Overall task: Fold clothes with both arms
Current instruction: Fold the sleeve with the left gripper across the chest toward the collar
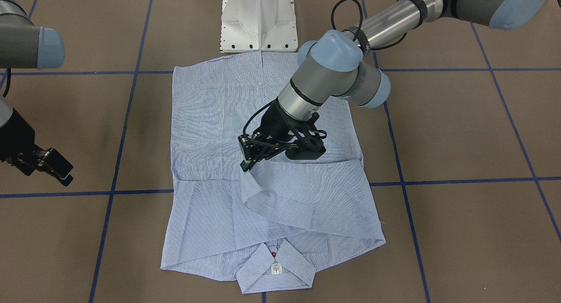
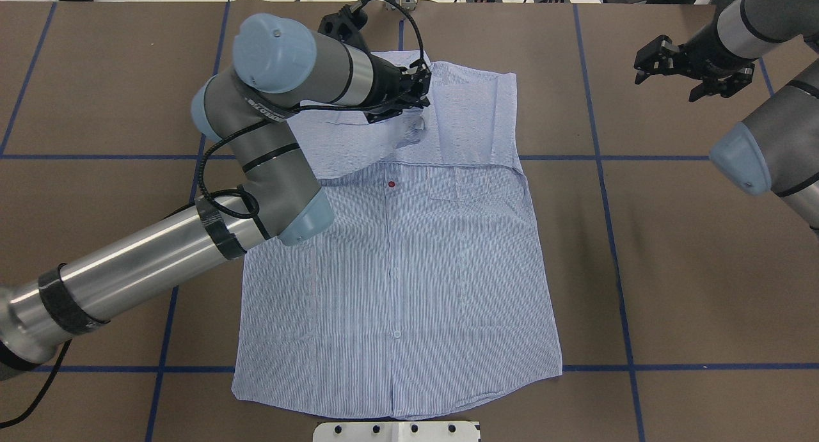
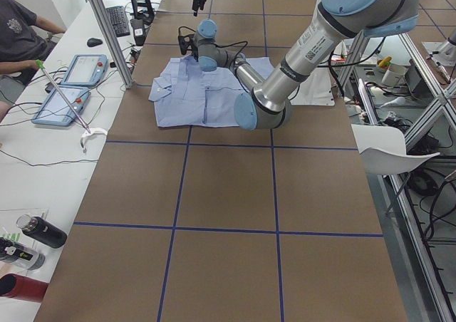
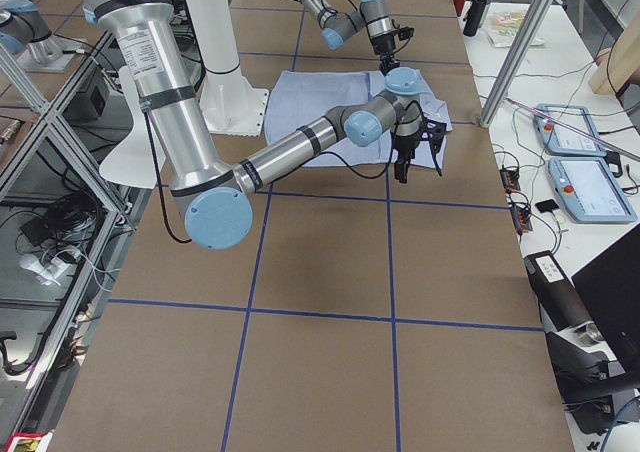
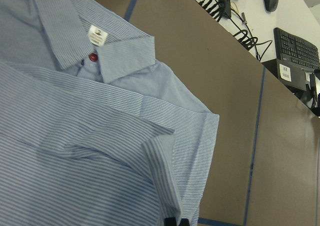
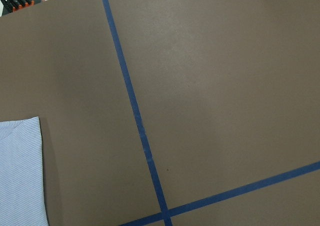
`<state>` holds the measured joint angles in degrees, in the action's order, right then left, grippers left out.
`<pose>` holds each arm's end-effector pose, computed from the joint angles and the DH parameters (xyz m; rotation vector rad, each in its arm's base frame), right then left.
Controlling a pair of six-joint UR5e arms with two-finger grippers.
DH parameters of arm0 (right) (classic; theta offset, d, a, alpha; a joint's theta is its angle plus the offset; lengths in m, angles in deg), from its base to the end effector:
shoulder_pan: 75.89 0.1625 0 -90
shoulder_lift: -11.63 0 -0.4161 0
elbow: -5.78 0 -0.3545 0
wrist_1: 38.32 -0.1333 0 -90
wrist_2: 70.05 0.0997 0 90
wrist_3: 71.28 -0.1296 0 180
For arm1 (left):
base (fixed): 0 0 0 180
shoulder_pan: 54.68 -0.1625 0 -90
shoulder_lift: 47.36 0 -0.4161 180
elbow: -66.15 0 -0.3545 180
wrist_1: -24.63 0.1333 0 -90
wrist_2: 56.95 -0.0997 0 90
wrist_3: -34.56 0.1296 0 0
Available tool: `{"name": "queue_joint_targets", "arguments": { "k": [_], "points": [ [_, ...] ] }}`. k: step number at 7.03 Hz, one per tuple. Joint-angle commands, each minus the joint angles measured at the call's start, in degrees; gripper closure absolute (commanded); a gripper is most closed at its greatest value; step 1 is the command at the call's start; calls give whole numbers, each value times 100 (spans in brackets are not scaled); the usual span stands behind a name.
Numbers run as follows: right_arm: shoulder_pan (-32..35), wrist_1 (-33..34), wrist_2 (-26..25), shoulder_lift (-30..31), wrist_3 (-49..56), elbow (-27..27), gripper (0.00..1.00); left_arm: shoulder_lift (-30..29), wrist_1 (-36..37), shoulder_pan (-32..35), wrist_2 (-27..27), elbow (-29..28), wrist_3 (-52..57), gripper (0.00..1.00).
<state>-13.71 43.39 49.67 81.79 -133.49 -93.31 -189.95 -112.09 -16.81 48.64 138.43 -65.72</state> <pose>-0.2185 -0.5620 0.4117 0.0955 -0.8073 0.3987 0.5391 -0.5439 0.1322 0.1207 1.4432 -0.4973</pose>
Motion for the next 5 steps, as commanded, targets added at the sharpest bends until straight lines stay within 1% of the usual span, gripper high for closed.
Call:
{"name": "queue_joint_targets", "arguments": {
  "k": [1, 2, 3, 4, 5],
  "points": [
    [-4, -6, 8, 7, 8, -5, 0, -217, -13, -402, -564, -215, -141, 100],
    [-4, -6, 8, 7, 8, -5, 0, -217, -13, -438, -575, -258, -141, 100],
    [5, -6, -1, 15, 8, -5, 0, -243, -21, -508, -749, -320, -141, 100],
    [-4, -6, -1, 15, -1, -14, 0, -330, -21, -613, -985, -433, -150, 54],
    [-4, -6, -1, 15, -18, -40, 0, -653, 5, -632, -996, -765, -176, 1]
  ]
}}
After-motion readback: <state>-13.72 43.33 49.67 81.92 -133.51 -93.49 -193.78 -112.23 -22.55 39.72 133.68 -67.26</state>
